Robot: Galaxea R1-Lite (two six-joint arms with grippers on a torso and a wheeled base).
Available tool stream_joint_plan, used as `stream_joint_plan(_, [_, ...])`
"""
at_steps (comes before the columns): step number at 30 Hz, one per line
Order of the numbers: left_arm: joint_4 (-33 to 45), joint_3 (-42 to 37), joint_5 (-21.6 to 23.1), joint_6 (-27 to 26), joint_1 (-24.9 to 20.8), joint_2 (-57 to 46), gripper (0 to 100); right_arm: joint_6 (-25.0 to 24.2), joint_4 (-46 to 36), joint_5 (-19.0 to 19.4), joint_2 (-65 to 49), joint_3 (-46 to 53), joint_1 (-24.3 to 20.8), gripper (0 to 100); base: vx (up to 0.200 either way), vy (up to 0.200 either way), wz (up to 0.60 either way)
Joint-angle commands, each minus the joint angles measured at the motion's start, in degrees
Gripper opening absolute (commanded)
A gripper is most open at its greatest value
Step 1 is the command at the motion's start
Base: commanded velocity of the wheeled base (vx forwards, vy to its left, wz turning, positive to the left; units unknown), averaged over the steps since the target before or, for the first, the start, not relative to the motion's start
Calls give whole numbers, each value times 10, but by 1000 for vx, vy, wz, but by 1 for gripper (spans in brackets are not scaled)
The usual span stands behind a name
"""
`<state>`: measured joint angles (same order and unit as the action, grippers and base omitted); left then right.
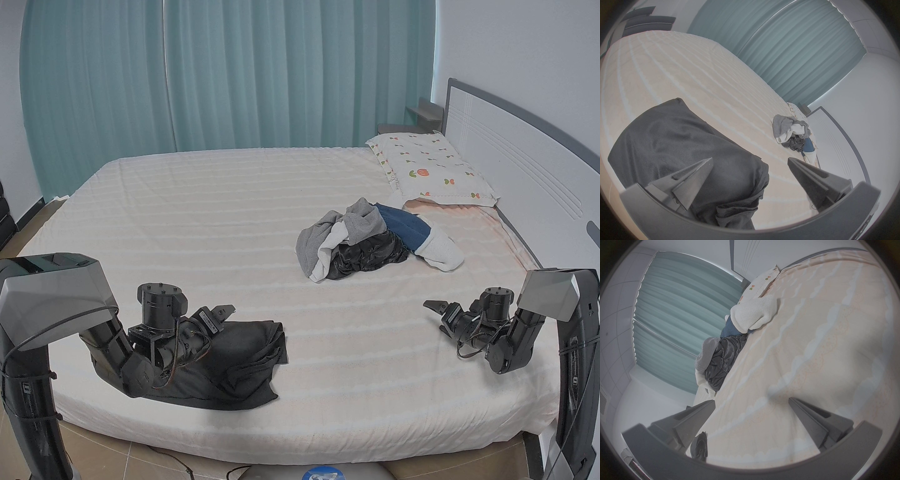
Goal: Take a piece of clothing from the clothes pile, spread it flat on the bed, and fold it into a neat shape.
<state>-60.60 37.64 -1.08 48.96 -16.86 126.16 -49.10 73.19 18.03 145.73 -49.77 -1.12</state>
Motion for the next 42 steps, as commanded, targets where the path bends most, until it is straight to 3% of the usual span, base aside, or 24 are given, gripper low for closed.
stream_joint_plan(1, [0,1,13,0,15,10,100,1,0,0,0,0,0,100,-200,0,0])
stream_joint_plan(3, [-1,3,42,0,34,14,100,1,0,0,0,1,0,100,0,0,0])
stream_joint_plan(16, [1,29,49,24,68,15,100,1,0,0,0,1,0,100,0,0,0])
stream_joint_plan(32, [7,69,53,50,118,48,100,2,5,0,0,0,0,100,0,200,0])
stream_joint_plan(42, [7,75,64,61,123,51,100,1,68,0,-18,42,-25,100,0,200,0])
